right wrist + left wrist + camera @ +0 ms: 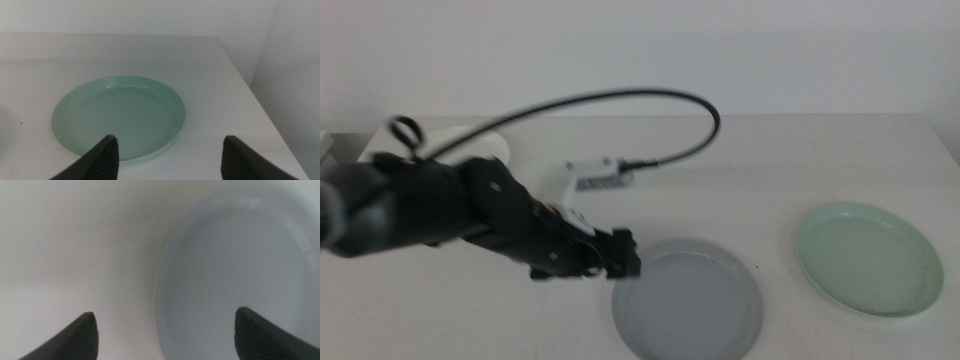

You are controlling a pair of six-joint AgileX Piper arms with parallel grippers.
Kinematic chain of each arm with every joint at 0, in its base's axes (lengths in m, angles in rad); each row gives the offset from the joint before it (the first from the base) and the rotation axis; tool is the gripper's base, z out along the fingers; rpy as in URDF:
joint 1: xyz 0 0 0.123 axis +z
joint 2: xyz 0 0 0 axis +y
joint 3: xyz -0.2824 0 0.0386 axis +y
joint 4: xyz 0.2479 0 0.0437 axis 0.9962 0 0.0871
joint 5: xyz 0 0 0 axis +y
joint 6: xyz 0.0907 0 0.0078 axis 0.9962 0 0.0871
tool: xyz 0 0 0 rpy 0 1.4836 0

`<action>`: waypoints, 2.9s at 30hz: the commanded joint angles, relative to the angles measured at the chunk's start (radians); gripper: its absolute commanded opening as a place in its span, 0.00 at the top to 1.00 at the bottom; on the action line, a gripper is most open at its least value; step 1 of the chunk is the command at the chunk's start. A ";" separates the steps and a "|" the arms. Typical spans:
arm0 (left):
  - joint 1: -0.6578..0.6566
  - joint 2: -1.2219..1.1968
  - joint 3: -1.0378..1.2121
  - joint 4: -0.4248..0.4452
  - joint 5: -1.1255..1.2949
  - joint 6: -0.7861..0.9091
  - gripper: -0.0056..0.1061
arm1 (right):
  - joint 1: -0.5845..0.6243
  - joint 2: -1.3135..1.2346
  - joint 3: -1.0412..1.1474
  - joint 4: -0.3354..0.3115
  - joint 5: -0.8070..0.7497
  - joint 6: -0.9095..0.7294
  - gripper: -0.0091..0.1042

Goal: Stack the three bowls on top of each other.

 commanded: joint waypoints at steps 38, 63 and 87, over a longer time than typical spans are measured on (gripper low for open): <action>0.713 0.342 -0.704 0.533 0.342 -0.303 0.01 | -0.007 -0.027 -0.007 -0.006 -0.083 -0.009 0.46; 0.709 0.342 -0.706 0.498 0.349 -0.274 0.95 | -0.007 -0.027 -0.007 -0.006 -0.083 -0.009 0.46; 0.134 -0.184 -0.337 0.382 0.375 -0.170 0.95 | -0.007 -0.027 -0.007 -0.006 -0.083 -0.008 0.46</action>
